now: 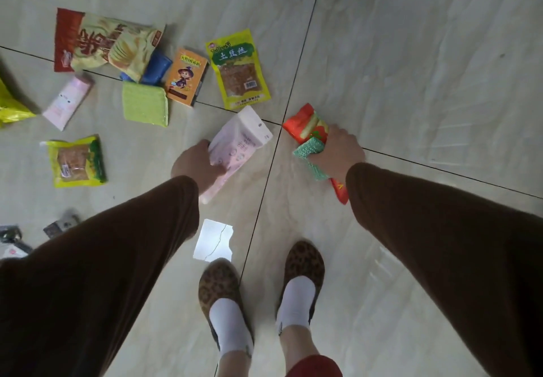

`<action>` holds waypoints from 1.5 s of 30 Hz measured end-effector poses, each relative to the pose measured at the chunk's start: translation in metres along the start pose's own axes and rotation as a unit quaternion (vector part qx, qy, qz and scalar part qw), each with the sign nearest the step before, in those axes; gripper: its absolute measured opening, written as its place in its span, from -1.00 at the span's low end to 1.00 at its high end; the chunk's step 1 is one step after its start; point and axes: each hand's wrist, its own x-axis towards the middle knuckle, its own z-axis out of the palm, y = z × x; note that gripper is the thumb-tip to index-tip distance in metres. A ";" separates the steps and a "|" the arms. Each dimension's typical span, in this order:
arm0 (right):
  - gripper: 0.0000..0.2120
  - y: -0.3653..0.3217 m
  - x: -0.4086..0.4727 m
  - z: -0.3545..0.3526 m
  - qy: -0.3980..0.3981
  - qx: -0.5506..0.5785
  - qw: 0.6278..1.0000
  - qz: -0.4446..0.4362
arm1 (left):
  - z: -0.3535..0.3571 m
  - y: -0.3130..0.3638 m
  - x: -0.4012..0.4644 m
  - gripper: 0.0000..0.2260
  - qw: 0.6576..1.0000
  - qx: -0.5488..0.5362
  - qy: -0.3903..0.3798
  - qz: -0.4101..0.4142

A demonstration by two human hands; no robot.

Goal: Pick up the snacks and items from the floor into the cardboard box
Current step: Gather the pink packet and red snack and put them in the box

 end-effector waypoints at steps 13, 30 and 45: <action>-0.47 -0.076 -0.220 -0.013 -0.095 0.339 0.936 0.011 | -0.040 -0.059 -0.202 -0.54 0.957 -0.274 0.032 -0.090; -0.46 -0.217 -0.470 0.084 -0.211 0.261 0.935 -0.117 | -0.041 -0.298 -0.471 -0.48 0.850 -0.462 0.133 -0.216; -0.45 -0.405 -0.707 0.285 -0.215 0.240 0.936 -0.141 | -0.042 -0.605 -0.636 -0.54 0.804 -0.529 0.164 -0.215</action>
